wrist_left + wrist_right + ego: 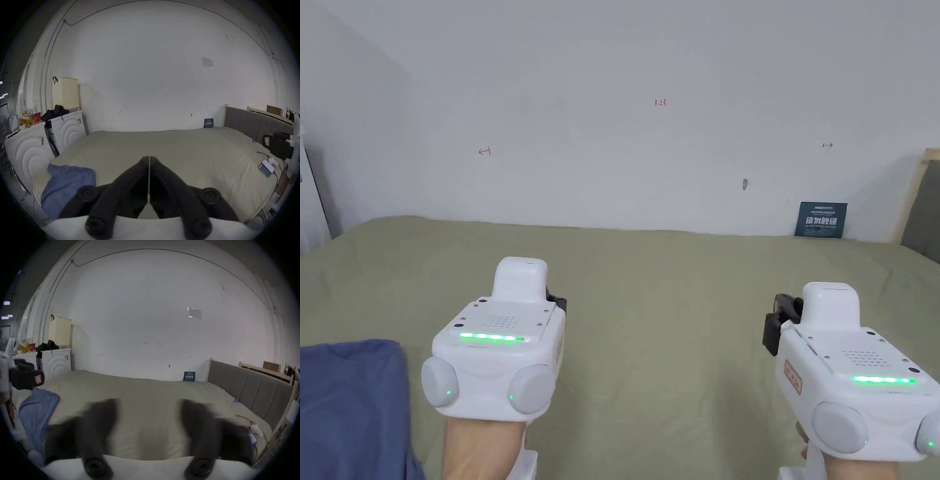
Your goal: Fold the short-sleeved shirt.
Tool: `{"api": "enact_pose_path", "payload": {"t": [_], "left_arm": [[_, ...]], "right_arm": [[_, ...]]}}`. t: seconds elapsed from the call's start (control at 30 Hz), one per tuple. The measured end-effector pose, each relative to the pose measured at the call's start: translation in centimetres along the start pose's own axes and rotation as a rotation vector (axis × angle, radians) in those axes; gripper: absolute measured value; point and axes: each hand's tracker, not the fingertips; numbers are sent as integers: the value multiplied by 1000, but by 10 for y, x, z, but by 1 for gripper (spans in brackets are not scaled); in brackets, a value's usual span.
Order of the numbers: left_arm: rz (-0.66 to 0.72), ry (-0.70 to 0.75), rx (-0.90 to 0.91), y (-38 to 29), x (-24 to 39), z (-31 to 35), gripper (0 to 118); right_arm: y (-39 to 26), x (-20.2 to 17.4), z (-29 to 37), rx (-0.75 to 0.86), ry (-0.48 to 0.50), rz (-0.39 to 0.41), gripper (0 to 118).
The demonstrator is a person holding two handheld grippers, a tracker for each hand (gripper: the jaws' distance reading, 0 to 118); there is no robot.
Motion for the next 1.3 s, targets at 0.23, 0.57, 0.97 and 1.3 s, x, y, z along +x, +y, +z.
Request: {"api": "enact_pose_path", "payload": {"t": [0.23,0.57,0.97,1.3], "left_arm": [[-1,-26,-6,-3,-5,-4,0],[42,172,6,3,-101,28,0],[139,605,-62,-21,-264,132,0],[171,663,-93,-39,-294,146,0]], "right_arm": [[12,-2,0,-12,-18,73,0],[9,-87,-31,-45,153,102,0],[-2,-280,-33,-50,594,108,0],[-10,-341,-22,-69,711,116,0]]}}
